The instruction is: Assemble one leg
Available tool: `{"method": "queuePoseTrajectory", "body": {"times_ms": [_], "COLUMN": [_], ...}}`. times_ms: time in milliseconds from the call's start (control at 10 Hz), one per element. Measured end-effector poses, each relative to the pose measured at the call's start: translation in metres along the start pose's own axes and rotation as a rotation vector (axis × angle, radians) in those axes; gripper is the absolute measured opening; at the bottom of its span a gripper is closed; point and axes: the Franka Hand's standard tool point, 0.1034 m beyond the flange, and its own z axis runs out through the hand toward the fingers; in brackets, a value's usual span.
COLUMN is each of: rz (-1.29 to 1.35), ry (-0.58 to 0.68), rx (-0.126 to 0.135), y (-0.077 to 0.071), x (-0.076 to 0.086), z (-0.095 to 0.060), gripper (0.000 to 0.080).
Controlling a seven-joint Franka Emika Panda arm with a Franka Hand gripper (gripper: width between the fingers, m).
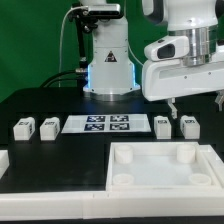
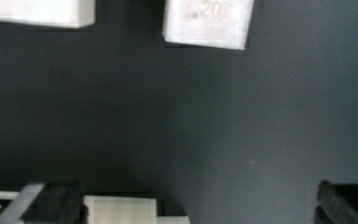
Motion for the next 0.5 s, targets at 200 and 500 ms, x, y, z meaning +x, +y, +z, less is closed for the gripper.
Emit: {"method": "queuePoseTrajectory", "body": {"times_ms": [200,500], "rz": [-0.006,0.053], "ry": [-0.021,-0.287], "rx": [-0.002,-0.03], "y": [-0.001,-0.007], "x": [0.001,-0.011], "z": [-0.001,0.002], "gripper": [0.0649,0.0649]}}
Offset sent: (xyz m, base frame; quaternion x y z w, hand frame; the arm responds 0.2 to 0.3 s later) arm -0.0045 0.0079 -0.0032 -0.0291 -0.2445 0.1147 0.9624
